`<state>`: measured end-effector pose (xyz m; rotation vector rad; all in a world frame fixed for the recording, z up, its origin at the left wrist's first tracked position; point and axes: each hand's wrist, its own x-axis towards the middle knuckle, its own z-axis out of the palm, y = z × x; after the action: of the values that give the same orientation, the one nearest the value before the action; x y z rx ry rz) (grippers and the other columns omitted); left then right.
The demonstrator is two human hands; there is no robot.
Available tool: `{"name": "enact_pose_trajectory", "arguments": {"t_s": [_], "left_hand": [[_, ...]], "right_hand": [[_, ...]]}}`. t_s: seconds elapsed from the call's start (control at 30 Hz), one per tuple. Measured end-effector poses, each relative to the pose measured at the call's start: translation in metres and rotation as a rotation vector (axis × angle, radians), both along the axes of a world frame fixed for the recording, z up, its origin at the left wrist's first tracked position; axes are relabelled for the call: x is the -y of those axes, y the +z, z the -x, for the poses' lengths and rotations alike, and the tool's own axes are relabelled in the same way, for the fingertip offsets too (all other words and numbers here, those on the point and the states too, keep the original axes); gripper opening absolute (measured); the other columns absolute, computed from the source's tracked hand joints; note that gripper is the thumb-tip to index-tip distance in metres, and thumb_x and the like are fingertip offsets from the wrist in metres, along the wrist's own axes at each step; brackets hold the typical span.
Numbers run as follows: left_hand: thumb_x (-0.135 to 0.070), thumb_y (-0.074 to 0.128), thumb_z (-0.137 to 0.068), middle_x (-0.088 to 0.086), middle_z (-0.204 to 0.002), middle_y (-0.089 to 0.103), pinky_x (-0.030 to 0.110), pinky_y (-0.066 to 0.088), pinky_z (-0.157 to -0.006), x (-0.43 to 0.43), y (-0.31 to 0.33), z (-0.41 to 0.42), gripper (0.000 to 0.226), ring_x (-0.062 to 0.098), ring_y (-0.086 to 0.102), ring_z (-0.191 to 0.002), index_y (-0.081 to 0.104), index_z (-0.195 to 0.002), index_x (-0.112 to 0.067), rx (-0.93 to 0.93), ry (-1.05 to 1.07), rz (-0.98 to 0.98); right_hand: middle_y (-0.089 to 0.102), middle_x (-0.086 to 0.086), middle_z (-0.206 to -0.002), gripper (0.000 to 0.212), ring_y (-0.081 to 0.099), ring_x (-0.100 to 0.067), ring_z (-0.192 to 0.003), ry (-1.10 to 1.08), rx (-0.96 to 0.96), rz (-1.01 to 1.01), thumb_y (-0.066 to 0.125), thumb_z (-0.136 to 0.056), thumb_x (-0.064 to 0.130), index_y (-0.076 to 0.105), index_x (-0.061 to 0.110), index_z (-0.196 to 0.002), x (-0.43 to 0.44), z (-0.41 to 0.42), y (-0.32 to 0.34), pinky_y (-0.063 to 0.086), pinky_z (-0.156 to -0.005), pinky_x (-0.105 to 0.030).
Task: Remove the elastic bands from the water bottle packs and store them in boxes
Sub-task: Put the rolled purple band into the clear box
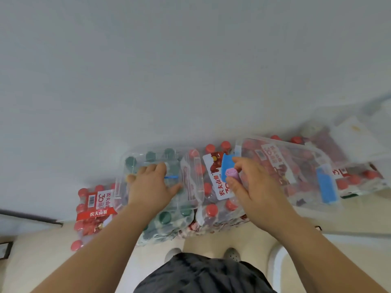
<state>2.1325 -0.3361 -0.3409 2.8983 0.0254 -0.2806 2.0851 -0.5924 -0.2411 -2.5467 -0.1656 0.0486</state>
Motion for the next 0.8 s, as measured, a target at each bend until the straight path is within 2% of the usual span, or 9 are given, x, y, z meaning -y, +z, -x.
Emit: {"name": "enact_pose_trajectory", "arguments": {"t_s": [0.1,0.17,0.27,0.37,0.43,0.53,0.67,0.73,0.8], "left_hand": [[-0.079,0.046,-0.080,-0.003,-0.127,0.062,0.062,0.031,-0.109,0.006,0.006,0.001,0.061,0.027,0.050,-0.126,0.053,-0.118,-0.032,0.081,-0.021,-0.012],[-0.078,0.046,-0.081,-0.001,-0.124,0.064,0.059,0.036,-0.108,0.018,0.018,-0.003,0.064,0.028,0.053,-0.122,0.055,-0.120,-0.028,0.143,-0.062,0.060],[-0.075,0.046,-0.080,0.001,-0.117,0.067,0.048,0.047,-0.097,0.047,0.040,-0.010,0.064,0.028,0.058,-0.112,0.060,-0.115,-0.024,0.192,-0.151,0.254],[-0.073,0.045,-0.080,-0.003,-0.111,0.069,0.036,0.047,-0.086,0.084,0.061,-0.013,0.062,0.023,0.058,-0.107,0.065,-0.111,-0.023,0.251,-0.180,0.393],[-0.069,0.052,-0.081,-0.008,-0.104,0.066,0.030,0.045,-0.080,0.107,0.071,-0.013,0.054,0.016,0.059,-0.097,0.065,-0.109,-0.024,0.250,-0.186,0.441],[-0.054,0.064,-0.085,-0.016,-0.086,0.060,0.029,0.045,-0.068,0.132,0.075,-0.012,0.036,0.011,0.058,-0.076,0.062,-0.111,-0.028,0.195,-0.160,0.460],[-0.039,0.068,-0.088,-0.011,-0.063,0.063,0.023,0.044,-0.056,0.144,0.065,-0.006,0.037,0.002,0.059,-0.059,0.055,-0.122,-0.034,0.108,-0.066,0.449],[-0.035,0.067,-0.088,-0.008,-0.060,0.064,0.022,0.044,-0.055,0.145,0.061,0.000,0.035,0.004,0.061,-0.060,0.055,-0.121,-0.038,0.109,-0.001,0.519],[-0.033,0.066,-0.088,-0.010,-0.062,0.065,0.023,0.042,-0.055,0.146,0.056,0.009,0.033,0.005,0.060,-0.058,0.056,-0.119,-0.041,0.109,0.064,0.596]], "right_hand": [[0.057,0.015,-0.113,0.023,0.054,-0.005,-0.102,-0.045,-0.010,-0.112,0.043,-0.103,0.049,0.053,0.027,-0.105,0.009,0.000,0.002,0.046,-0.079,-0.020],[0.060,0.012,-0.111,0.023,0.056,-0.004,-0.101,-0.069,-0.006,-0.145,0.045,-0.104,0.047,0.054,0.026,-0.106,0.019,-0.001,0.001,0.051,-0.081,-0.027],[0.061,0.012,-0.105,0.019,0.058,-0.005,-0.099,-0.084,0.007,-0.162,0.049,-0.103,0.047,0.054,0.029,-0.103,0.038,-0.004,-0.001,0.052,-0.085,-0.033],[0.057,0.017,-0.097,0.017,0.055,-0.002,-0.094,-0.069,0.023,-0.171,0.050,-0.102,0.049,0.051,0.034,-0.095,0.058,-0.010,-0.004,0.049,-0.077,-0.028],[0.054,0.018,-0.090,0.017,0.052,-0.001,-0.089,-0.039,0.028,-0.171,0.053,-0.100,0.048,0.052,0.034,-0.091,0.074,-0.016,-0.005,0.042,-0.071,-0.023],[0.056,0.015,-0.087,0.015,0.052,-0.002,-0.082,0.024,-0.039,-0.190,0.062,-0.097,0.044,0.057,0.033,-0.088,0.096,-0.031,-0.003,0.039,-0.069,-0.022],[0.065,0.015,-0.083,0.013,0.060,-0.003,-0.074,0.137,-0.191,-0.169,0.070,-0.093,0.043,0.063,0.035,-0.086,0.111,-0.055,-0.007,0.043,-0.064,-0.017],[0.068,0.019,-0.081,0.012,0.064,0.004,-0.075,0.192,-0.272,-0.137,0.074,-0.090,0.043,0.065,0.037,-0.085,0.109,-0.065,-0.012,0.043,-0.060,-0.011],[0.069,0.018,-0.081,0.013,0.065,0.002,-0.072,0.279,-0.314,-0.077,0.077,-0.088,0.038,0.066,0.032,-0.085,0.104,-0.075,-0.019,0.047,-0.061,-0.017]]}}
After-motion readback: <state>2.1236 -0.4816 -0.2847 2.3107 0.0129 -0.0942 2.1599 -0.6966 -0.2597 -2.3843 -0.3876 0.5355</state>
